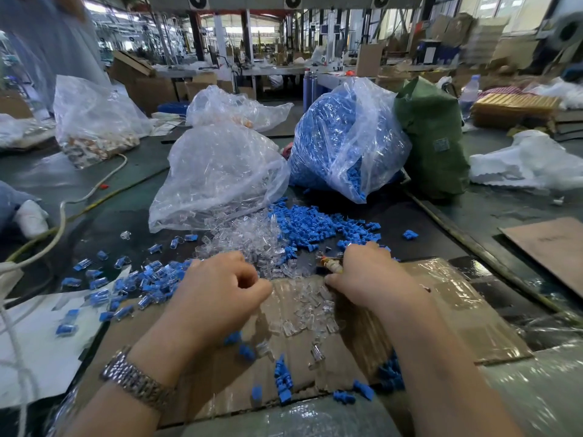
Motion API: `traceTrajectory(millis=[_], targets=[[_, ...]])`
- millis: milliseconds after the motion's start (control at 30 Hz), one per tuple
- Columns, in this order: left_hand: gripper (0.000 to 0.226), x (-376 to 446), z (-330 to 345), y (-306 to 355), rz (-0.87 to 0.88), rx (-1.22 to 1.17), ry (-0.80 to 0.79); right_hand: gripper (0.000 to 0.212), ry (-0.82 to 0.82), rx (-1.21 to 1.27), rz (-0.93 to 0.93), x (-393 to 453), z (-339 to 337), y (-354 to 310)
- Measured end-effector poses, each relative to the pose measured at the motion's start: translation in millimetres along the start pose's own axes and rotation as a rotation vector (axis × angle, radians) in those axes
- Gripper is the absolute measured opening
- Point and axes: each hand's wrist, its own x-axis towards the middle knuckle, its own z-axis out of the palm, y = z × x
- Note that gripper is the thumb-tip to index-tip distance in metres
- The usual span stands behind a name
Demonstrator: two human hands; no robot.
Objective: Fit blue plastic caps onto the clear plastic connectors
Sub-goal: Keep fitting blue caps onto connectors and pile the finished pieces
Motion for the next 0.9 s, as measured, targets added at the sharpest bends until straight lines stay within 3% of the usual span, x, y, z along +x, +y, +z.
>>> traceTrajectory(millis=[100, 167, 333, 733, 900], targets=[[0.018, 7.2, 11.2, 0.3, 0.044, 0.116, 0.059, 0.051, 0.027, -0.035, 0.011, -0.5, 0.3, -2.6], [0.029, 10.4, 19.6, -2.3, 0.054, 0.17, 0.068, 0.058, 0.087, -0.054, -0.013, -0.7, -2.3, -8.5], [0.029, 16.6, 28.1, -4.5, 0.102, 0.229, 0.086, 0.014, 0.199, -0.011, -0.269, 12.8, -9.5, -36.6], [0.008, 16.8, 28.3, -5.5, 0.107, 0.225, 0.116, 0.023, 0.115, 0.024, -0.291, 44.7, 15.2, -61.0], [0.018, 16.0, 28.2, -4.6, 0.1, 0.191, 0.098, 0.018, 0.083, 0.033, -0.303, 37.2, 10.9, -56.7]])
